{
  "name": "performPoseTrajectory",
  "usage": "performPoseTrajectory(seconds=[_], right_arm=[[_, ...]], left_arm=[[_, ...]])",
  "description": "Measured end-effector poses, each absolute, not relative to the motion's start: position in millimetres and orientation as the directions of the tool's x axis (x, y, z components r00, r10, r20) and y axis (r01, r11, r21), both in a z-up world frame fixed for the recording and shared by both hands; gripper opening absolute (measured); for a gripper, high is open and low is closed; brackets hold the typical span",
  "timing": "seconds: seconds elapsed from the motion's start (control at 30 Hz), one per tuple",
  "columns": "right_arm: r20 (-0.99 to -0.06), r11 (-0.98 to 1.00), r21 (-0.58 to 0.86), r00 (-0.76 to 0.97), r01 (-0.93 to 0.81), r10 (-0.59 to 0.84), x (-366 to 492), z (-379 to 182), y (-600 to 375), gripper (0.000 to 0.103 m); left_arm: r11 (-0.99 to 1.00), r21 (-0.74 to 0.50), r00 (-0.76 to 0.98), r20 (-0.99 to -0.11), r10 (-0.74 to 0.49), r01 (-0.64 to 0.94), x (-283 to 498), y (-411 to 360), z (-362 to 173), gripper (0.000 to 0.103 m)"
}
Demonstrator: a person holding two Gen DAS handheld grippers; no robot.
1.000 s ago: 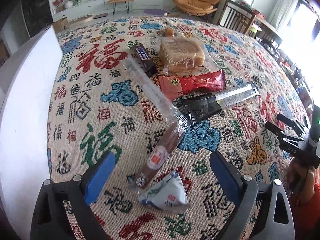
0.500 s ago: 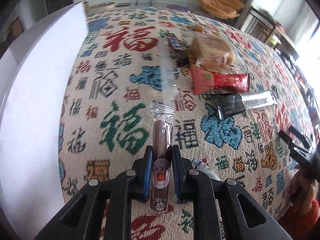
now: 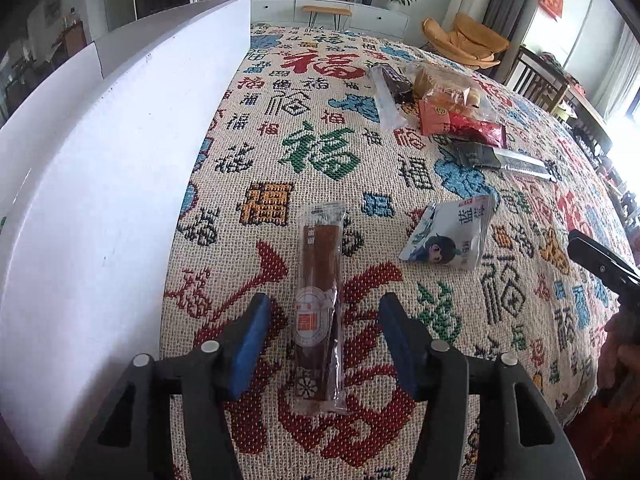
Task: Organize snacks
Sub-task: 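Grasp the brown sausage stick with the left tool, then grasp the white cartoon-printed snack bag with the right tool while the left tool holds the sausage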
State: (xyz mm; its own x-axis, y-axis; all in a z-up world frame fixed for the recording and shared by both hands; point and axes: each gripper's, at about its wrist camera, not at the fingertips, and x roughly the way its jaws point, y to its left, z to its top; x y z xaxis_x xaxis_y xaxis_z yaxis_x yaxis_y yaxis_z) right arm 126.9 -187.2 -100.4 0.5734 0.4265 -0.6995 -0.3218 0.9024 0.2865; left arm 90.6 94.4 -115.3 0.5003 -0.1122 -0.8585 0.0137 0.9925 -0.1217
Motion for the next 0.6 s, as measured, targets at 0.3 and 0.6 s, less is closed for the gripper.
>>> performPoseTrajectory(seconds=[0.3, 0.6], right_arm=[[-0.771, 0.714, 0.125, 0.386, -0.689, 0.507, 145, -109, -26, 0.083], [-0.793, 0.720, 0.157, 0.348, -0.676, 0.500, 155, -95, -24, 0.024]], left_arm=[[0.998, -0.012, 0.533, -0.845, -0.039, 0.055, 80, 82, -117, 0.020], [0.980, -0.191, 0.556, -0.810, -0.187, 0.050, 67, 92, -105, 0.017]])
